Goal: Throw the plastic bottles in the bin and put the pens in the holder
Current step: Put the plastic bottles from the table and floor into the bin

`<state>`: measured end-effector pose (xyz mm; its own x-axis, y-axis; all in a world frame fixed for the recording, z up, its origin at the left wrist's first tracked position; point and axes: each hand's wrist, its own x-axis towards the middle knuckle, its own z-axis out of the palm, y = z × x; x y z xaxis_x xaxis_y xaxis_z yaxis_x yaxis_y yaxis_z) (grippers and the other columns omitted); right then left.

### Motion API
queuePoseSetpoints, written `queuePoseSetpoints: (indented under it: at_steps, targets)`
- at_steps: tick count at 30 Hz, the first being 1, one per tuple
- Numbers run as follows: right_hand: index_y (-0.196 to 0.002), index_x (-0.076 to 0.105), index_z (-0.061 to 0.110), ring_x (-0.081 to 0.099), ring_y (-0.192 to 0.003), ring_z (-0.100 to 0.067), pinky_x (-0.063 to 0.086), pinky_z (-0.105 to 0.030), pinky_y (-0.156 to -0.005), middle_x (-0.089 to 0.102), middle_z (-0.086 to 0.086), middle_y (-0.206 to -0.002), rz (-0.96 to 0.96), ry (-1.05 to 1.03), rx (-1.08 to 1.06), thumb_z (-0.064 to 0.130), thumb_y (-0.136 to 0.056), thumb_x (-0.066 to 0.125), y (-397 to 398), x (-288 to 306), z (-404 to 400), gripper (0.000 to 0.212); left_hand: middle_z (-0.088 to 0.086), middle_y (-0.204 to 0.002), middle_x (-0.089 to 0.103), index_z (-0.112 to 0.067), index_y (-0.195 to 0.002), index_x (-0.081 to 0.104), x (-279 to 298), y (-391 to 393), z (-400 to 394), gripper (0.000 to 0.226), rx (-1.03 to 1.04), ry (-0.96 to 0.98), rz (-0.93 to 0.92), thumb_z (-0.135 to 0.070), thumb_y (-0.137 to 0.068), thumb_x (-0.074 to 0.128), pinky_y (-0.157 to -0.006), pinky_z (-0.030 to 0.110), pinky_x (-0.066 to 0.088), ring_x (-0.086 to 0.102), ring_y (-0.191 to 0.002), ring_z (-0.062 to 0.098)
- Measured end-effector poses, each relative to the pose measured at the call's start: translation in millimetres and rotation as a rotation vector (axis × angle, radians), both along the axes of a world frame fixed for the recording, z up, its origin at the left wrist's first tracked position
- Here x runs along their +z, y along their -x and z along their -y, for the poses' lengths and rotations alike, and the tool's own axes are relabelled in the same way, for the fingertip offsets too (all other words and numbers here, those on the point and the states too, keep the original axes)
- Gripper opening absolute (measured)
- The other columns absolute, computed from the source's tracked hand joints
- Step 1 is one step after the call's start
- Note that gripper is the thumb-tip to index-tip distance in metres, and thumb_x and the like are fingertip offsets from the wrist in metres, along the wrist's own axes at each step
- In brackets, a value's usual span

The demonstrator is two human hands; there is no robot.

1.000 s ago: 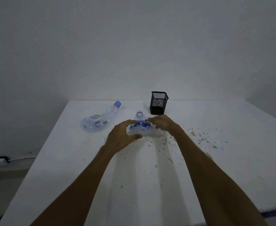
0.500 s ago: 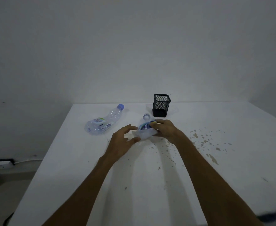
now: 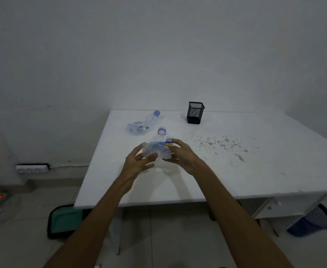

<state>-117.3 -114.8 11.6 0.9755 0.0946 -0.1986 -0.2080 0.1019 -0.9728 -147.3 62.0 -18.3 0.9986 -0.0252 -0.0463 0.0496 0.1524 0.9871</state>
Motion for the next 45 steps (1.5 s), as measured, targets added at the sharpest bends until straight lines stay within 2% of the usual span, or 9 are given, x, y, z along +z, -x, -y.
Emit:
queuePoseSetpoints:
  at_steps: [9,14,19,23,31,35,38,42,45]
  targets:
    - [-0.135,0.049,0.009,0.057,-0.120,-0.038,0.047,-0.049,-0.104,0.056,-0.016,-0.135,0.012,0.018,0.163,0.030,-0.101,0.043,73.6,-1.4,-78.9,0.040,0.016,-0.127,0.063,-0.007,-0.135,0.053,2.5,70.0,-69.0,0.076,0.073,0.093,-0.045,-0.040,-0.069,0.075,-0.085,0.034,0.059,0.067,-0.107,0.031]
    - [-0.135,0.047,0.013,0.059,-0.118,-0.034,0.052,-0.046,-0.099,0.055,-0.012,-0.136,0.126,0.105,0.257,0.043,-0.092,0.058,101.2,2.2,-123.9,0.054,0.016,-0.127,0.063,-0.007,-0.135,0.051,3.7,92.7,-114.3,0.064,0.118,0.112,-0.056,-0.030,-0.080,0.075,-0.080,0.034,0.060,0.068,-0.103,0.029]
    - [-0.131,0.052,0.012,0.064,-0.111,-0.030,0.061,-0.036,-0.081,0.061,-0.013,-0.130,0.199,0.129,0.314,0.029,-0.091,0.065,120.6,-4.1,-199.2,0.045,0.013,-0.124,0.064,-0.008,-0.135,0.049,-1.7,121.3,-186.3,0.075,0.270,0.078,-0.058,-0.030,-0.071,0.081,-0.070,0.030,0.059,0.070,-0.095,0.023]
    - [-0.127,0.056,0.009,0.068,-0.102,-0.023,0.061,-0.032,-0.076,0.066,-0.013,-0.121,0.183,0.100,0.388,0.026,-0.092,0.064,135.4,-25.1,-273.2,0.039,0.011,-0.122,0.064,-0.009,-0.133,0.050,-21.2,145.4,-257.7,0.062,0.368,0.046,-0.086,-0.023,-0.079,0.077,-0.073,0.030,0.056,0.068,-0.089,0.018]
    - [-0.124,0.057,0.010,0.067,-0.104,-0.026,0.059,-0.038,-0.082,0.066,-0.014,-0.119,0.128,0.124,0.430,0.027,-0.094,0.061,119.1,-119.0,-379.2,0.034,0.009,-0.122,0.064,-0.009,-0.131,0.052,-103.6,144.0,-354.8,0.065,0.457,-0.059,-0.188,-0.027,-0.075,0.080,-0.062,0.021,0.053,0.067,-0.090,0.015]
    - [-0.112,0.058,0.020,0.066,-0.094,-0.017,0.058,-0.031,-0.078,0.066,-0.007,-0.112,0.089,0.161,0.451,0.024,-0.095,0.059,86.7,-181.9,-409.4,0.017,0.009,-0.120,0.064,-0.011,-0.131,0.051,-163.9,116.0,-379.6,0.063,0.476,-0.039,-0.246,-0.026,-0.077,0.079,-0.062,0.021,0.051,0.065,-0.085,0.011]
    - [-0.112,0.058,0.015,0.066,-0.095,-0.019,0.057,-0.026,-0.075,0.066,-0.009,-0.113,0.090,0.217,0.435,0.019,-0.096,0.058,55.1,-235.2,-421.7,0.017,0.007,-0.116,0.065,-0.010,-0.131,0.050,-214.7,88.2,-390.9,0.064,0.464,-0.019,-0.284,-0.026,-0.077,0.080,-0.054,0.015,0.051,0.066,-0.085,0.010]
    - [-0.121,0.058,0.004,0.063,-0.110,-0.031,0.053,-0.041,-0.095,0.064,-0.018,-0.122,0.117,0.302,0.407,0.013,-0.094,0.059,16.8,-299.8,-426.8,0.029,0.005,-0.115,0.066,-0.012,-0.130,0.051,-279.4,51.5,-399.3,0.065,0.414,-0.011,-0.338,-0.027,-0.074,0.082,-0.071,0.026,0.056,0.067,-0.094,0.014]
    - [-0.118,0.058,0.006,0.062,-0.111,-0.031,0.050,-0.041,-0.098,0.065,-0.017,-0.121,0.099,0.339,0.401,0.011,-0.093,0.059,-5.9,-335.4,-427.0,0.025,0.006,-0.118,0.065,-0.011,-0.126,0.054,-316.6,28.9,-404.2,0.061,0.375,-0.022,-0.362,-0.024,-0.074,0.083,-0.084,0.033,0.053,0.064,-0.101,0.016]
